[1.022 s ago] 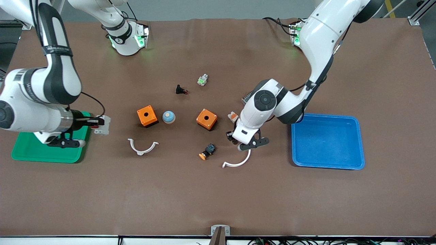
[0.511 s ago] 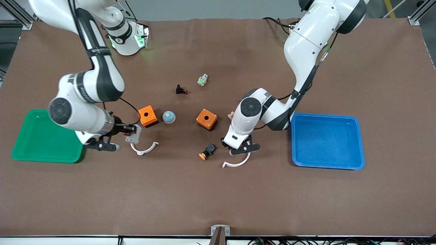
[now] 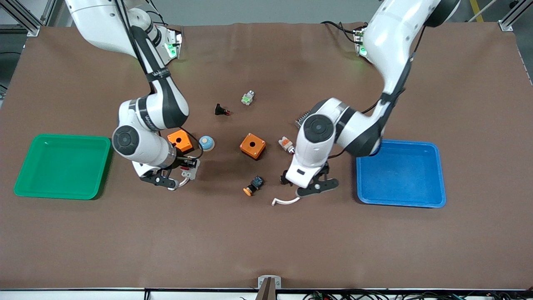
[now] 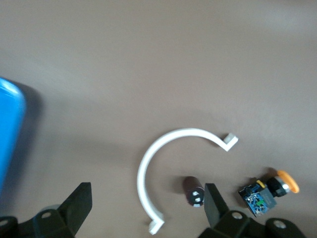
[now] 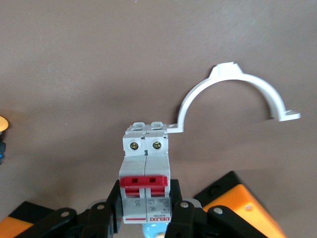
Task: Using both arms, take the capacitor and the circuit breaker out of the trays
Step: 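Carry the capacitor and breaker toward the table middle with both grippers, then lower the capacitor near the white clamp and open the left gripper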
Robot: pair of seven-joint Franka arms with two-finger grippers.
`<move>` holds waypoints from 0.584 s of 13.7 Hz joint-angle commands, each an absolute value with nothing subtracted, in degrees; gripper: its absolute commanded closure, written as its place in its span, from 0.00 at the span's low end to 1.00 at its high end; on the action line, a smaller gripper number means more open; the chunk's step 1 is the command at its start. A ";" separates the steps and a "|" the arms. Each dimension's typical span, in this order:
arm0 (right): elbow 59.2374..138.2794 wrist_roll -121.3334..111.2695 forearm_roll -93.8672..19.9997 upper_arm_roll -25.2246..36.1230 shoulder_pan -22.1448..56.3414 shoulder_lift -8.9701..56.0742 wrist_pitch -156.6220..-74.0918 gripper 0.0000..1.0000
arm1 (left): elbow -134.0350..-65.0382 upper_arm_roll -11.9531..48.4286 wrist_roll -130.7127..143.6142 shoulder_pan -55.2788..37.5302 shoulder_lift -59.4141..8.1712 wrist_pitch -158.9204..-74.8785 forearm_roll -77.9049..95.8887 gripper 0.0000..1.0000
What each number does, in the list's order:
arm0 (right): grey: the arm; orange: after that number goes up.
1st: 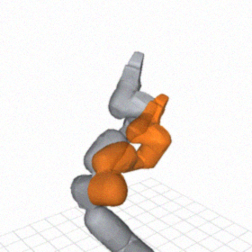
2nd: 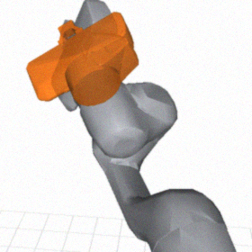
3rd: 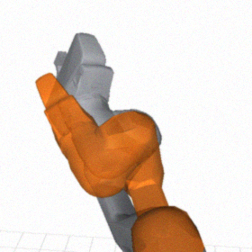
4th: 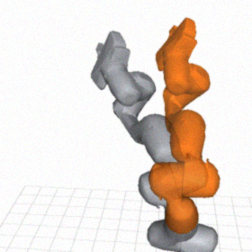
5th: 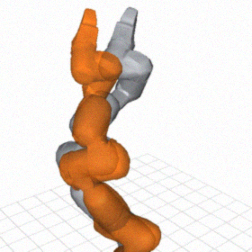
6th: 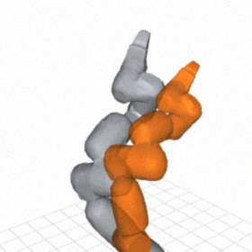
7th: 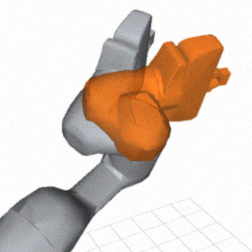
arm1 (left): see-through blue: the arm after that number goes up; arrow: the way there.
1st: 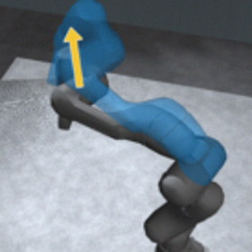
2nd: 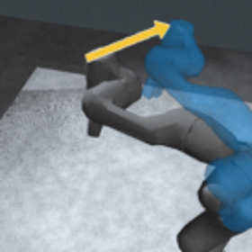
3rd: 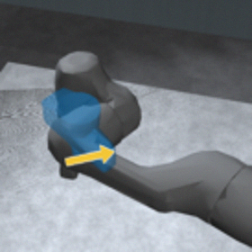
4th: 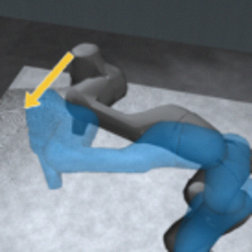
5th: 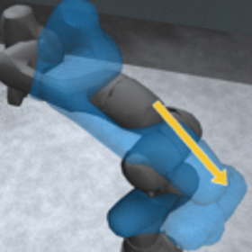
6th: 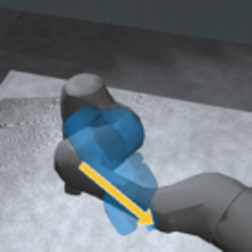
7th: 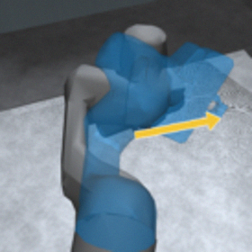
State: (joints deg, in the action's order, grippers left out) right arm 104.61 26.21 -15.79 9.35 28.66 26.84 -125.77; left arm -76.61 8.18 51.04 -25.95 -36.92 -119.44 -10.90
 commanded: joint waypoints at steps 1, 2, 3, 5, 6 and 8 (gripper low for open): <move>103.80 30.13 -17.40 10.02 30.93 28.47 -126.56 0.81 | -78.84 8.61 47.82 -20.84 -28.24 -112.18 -12.13 0.00; 103.62 31.71 -17.40 10.02 31.37 29.00 -126.91 0.81 | -78.84 8.35 46.25 -20.40 -26.12 -109.97 -12.13 0.00; 103.62 32.95 -17.40 10.02 31.90 29.35 -127.70 0.81 | -78.75 8.26 43.19 -19.09 -23.67 -107.43 -12.13 0.00; 103.54 32.87 -17.32 10.02 32.60 30.40 -128.14 0.80 | -78.66 8.79 30.66 -13.65 -19.53 -101.89 -11.95 0.00; 103.19 32.44 -17.31 10.02 32.96 31.02 -128.23 0.80 | -78.66 8.62 25.19 -12.32 -17.95 -100.13 -11.43 0.00; 102.83 32.26 -17.23 10.02 34.62 31.99 -128.76 0.80 | -78.66 8.61 18.92 -9.24 -14.69 -96.70 -10.99 0.00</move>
